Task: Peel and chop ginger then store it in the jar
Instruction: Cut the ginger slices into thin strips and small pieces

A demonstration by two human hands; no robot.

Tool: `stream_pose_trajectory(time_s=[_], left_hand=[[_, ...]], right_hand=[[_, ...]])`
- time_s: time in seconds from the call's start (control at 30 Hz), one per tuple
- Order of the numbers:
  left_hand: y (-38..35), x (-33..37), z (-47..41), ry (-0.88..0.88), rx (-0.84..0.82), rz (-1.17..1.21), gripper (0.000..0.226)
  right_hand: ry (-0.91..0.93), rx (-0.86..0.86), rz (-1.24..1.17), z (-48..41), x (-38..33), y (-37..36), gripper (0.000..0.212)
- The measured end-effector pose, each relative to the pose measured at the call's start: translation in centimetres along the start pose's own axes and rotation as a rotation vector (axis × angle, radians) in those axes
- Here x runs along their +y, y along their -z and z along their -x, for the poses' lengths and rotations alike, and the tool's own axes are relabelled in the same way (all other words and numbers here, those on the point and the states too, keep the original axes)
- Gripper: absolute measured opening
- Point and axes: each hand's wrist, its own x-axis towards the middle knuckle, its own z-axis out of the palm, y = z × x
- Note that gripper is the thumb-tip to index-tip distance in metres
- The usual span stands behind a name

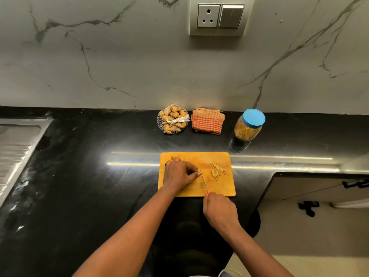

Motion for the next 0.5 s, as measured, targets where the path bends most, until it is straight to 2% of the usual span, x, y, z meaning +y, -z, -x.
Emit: stream_pose_trajectory(time_s=[0.23,0.5], left_hand=[[0.2,0.2,0.3,0.010,-0.013,0.018,0.025],[0.2,0.3,0.3,0.024,-0.020,0.013,0.024]], right_hand=[[-0.014,0.083,-0.045,-0.2,0.2,0.5,0.038],[0.047,0.077,-0.024,-0.7,-0.6,0.3,0.040]])
